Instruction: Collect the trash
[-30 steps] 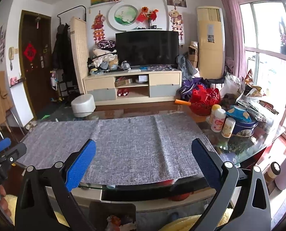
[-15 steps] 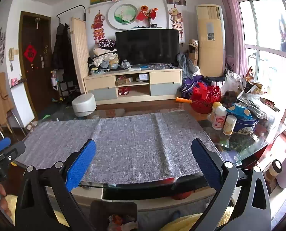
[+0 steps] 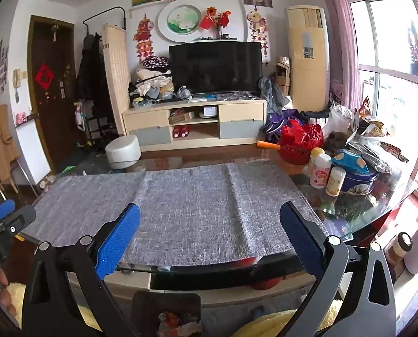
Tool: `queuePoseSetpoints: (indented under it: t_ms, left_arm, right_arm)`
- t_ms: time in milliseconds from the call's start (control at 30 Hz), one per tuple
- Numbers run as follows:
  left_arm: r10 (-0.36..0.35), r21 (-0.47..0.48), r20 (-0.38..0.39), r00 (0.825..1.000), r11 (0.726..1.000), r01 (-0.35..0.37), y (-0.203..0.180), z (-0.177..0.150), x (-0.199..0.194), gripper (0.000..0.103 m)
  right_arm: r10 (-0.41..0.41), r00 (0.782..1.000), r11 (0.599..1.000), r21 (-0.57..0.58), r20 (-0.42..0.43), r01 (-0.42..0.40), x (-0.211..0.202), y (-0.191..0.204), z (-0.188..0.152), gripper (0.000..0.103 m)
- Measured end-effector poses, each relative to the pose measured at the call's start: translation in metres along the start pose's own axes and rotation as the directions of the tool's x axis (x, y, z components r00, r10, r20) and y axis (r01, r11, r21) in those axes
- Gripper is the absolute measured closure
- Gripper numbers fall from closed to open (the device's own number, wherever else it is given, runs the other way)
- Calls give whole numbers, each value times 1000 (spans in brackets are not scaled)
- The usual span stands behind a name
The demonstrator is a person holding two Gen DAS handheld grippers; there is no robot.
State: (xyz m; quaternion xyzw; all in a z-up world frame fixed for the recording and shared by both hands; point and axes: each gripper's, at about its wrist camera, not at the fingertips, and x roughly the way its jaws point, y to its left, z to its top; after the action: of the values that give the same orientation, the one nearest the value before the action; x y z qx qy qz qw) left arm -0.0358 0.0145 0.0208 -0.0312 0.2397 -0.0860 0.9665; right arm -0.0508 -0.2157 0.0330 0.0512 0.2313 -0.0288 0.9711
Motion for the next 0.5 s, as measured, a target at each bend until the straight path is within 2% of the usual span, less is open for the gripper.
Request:
queuePoseSetpoints:
  t_ms: [500]
  left_arm:
    - [3,-1,1,1000,1000,-3,-2,-1,-2,8]
  right_arm:
    - [6,1000,1000,1,-3,-6,1,0,-3,3]
